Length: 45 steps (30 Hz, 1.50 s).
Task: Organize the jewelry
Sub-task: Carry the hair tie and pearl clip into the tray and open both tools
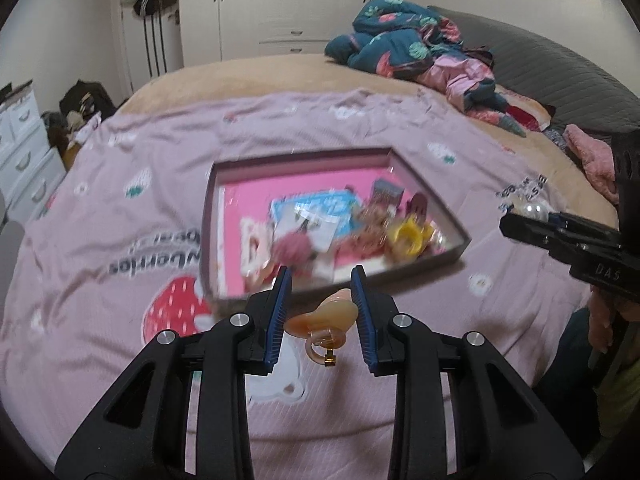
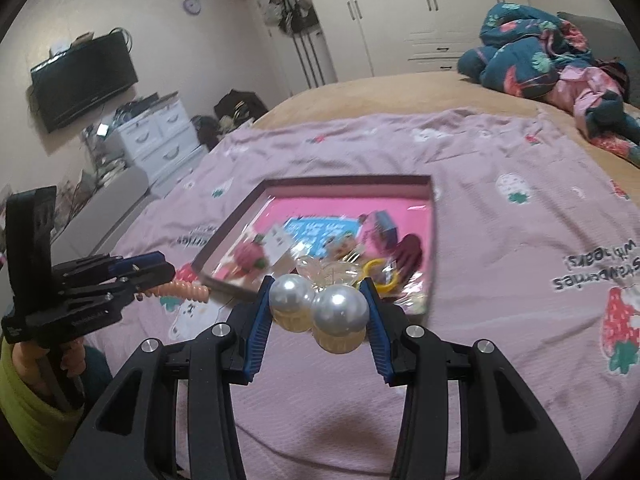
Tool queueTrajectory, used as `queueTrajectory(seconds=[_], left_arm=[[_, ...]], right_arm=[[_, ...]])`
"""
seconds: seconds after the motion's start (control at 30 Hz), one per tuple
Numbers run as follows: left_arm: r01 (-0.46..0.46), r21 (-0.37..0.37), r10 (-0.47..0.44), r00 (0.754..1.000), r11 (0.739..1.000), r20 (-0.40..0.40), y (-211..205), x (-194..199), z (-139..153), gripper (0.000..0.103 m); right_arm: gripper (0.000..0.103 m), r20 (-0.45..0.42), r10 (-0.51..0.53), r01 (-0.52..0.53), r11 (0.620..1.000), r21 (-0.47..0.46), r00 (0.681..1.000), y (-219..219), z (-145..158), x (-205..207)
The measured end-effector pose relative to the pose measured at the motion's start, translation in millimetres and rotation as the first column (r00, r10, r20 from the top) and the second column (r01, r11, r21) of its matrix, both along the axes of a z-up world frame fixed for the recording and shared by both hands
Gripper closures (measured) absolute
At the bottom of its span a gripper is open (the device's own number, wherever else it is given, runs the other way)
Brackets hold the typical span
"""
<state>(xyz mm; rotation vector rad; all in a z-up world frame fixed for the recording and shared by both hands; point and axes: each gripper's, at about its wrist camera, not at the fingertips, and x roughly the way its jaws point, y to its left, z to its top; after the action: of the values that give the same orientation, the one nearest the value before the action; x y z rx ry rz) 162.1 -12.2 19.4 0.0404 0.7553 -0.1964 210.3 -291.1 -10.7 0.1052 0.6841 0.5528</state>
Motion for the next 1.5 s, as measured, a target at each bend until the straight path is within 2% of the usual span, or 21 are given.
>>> queueTrajectory(seconds=[0.17,0.43,0.57,0.7,0.87,1.17,1.4,1.47,1.5], left_arm=[[0.025,0.008,-0.026,0.999,1.000,0.046,-17,17,19,0.080],[0.037,-0.004,-0.036,0.998,0.999,0.051,-34,46,24,0.080],[0.028,-0.014,-0.027,0.999,1.000,0.037,-36,59,16,0.080],[0.027,-0.048,-0.028,1.000,0.998,-0.011,-34,74,0,0.080],[0.023,-0.053,-0.026,0.998,0.998,-0.055,-34,87,-22,0.080],[0.000,-0.055,-0.006,0.995,0.998,-0.101,-28,101,-49,0.080],[-0.015,-0.047,0.009,0.992,0.999,-0.123,-22,105,-59,0.080],[-0.019,-0.046,0.013,0.992,0.999,-0.124,-21,105,-60,0.076],[-0.020,-0.046,0.014,0.992,0.999,-0.125,-21,105,-60,0.071]], right_arm=[[0.061,0.027,-0.030,0.030,1.000,0.006,0.999,-11,10,4],[0.061,0.035,-0.063,0.062,0.998,0.022,0.997,-21,16,16],[0.061,0.027,-0.070,0.070,0.997,0.017,0.997,-21,13,25],[0.061,-0.001,-0.071,0.071,0.997,0.006,0.997,-18,5,38],[0.061,-0.029,-0.081,0.080,0.996,-0.028,0.996,-12,-10,51],[0.061,-0.059,-0.101,0.093,0.988,-0.125,0.993,8,-52,79],[0.060,-0.097,-0.082,0.066,0.986,-0.155,0.992,20,-75,86],[0.055,-0.105,-0.074,0.056,0.986,-0.157,0.992,21,-76,86],[0.048,-0.104,-0.073,0.055,0.986,-0.159,0.992,22,-76,83]])
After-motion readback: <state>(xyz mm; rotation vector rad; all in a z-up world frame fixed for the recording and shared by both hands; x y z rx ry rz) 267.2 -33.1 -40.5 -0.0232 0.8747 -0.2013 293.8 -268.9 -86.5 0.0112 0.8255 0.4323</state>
